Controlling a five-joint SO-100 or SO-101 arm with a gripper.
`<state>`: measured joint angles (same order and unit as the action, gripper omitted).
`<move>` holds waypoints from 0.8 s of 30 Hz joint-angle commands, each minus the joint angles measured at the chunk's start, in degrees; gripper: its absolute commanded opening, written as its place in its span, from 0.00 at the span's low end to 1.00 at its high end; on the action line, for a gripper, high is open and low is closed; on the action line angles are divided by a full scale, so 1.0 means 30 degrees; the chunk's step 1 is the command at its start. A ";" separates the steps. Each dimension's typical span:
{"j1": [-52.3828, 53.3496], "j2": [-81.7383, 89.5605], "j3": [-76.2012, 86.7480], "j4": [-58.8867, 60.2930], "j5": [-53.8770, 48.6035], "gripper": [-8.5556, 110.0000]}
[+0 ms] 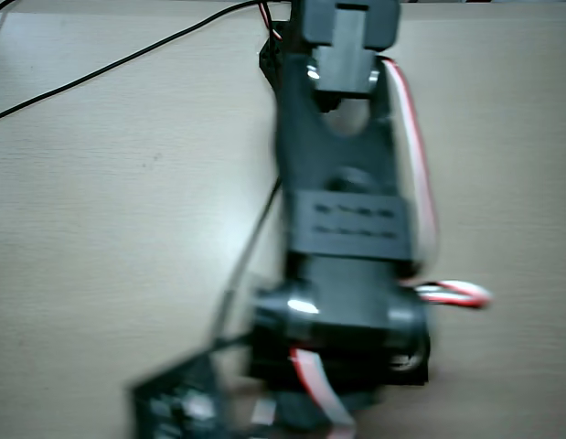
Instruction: Grasp a tape and put it in the target area.
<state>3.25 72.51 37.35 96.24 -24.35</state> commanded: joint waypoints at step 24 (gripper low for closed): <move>0.3750 1.1045 1.5410 -0.5947 -0.1963 0.14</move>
<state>14.15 102.30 82.44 79.37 -29.53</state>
